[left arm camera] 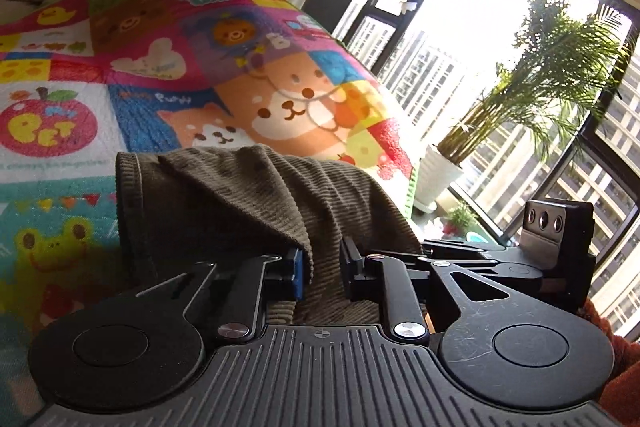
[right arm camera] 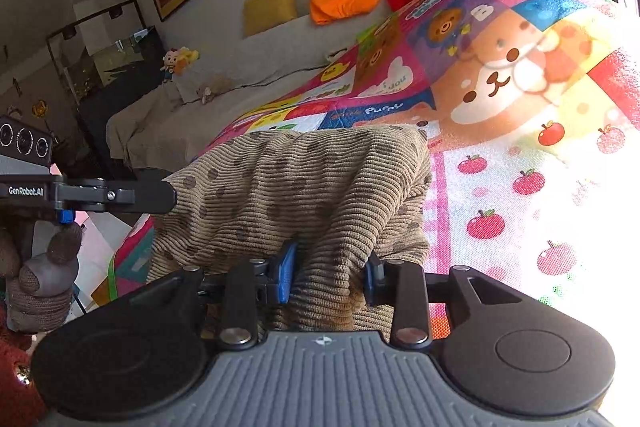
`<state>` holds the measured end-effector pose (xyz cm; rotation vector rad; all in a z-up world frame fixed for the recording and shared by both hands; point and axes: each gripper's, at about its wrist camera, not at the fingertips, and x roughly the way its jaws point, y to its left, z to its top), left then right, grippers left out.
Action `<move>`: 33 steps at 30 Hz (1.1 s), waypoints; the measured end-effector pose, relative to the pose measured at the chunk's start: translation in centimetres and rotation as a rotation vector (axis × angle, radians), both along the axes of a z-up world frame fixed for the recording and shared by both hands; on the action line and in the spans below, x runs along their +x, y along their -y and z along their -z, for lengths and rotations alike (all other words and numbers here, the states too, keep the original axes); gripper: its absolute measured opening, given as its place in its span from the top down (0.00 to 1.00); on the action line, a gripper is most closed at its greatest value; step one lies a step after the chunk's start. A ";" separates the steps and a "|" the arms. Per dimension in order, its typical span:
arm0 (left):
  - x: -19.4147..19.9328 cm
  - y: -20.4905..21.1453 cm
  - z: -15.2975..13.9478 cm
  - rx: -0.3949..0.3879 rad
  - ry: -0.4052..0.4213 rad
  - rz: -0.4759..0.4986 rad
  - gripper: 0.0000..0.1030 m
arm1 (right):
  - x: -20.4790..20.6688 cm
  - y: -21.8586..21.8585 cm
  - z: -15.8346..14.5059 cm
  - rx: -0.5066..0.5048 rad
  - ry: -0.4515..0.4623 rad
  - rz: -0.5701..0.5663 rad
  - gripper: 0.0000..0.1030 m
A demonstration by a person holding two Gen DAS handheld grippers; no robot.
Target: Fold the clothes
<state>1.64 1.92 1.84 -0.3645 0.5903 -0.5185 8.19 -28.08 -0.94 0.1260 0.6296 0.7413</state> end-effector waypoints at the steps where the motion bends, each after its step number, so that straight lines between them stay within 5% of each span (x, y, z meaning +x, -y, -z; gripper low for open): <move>1: 0.0 -0.6 -0.4 -0.007 0.014 -0.027 0.92 | 0.0 0.1 -0.3 0.018 0.001 0.002 0.68; 5: -1.4 -3.7 -3.9 -0.076 0.122 -0.102 0.93 | -0.2 1.1 -2.0 0.144 0.001 -0.032 0.70; 10: -3.8 -4.2 -5.3 0.021 0.173 -0.078 0.90 | -0.2 1.2 0.1 0.081 -0.078 -0.018 0.71; 12: -4.0 -4.0 -5.7 0.061 0.210 -0.046 0.78 | -0.3 1.3 1.8 0.060 -0.124 -0.007 0.71; 14: -3.8 -3.5 -6.2 0.095 0.243 -0.004 0.39 | -0.6 1.4 2.8 0.066 -0.139 -0.009 0.71; 16: -2.5 -2.2 -6.2 0.096 0.250 0.079 0.29 | -0.8 1.2 2.7 0.051 -0.115 -0.009 0.71; 24: 0.1 -0.1 -1.3 0.060 0.014 0.019 0.22 | -2.0 0.7 2.8 0.022 -0.044 0.008 0.69; 26: 0.1 -0.9 -0.3 0.001 -0.034 -0.005 0.20 | -1.9 0.7 3.1 0.031 -0.042 0.006 0.69; 33: 2.4 -0.8 1.1 -0.131 -0.072 0.021 0.23 | -1.6 0.6 3.1 0.024 -0.036 -0.009 0.67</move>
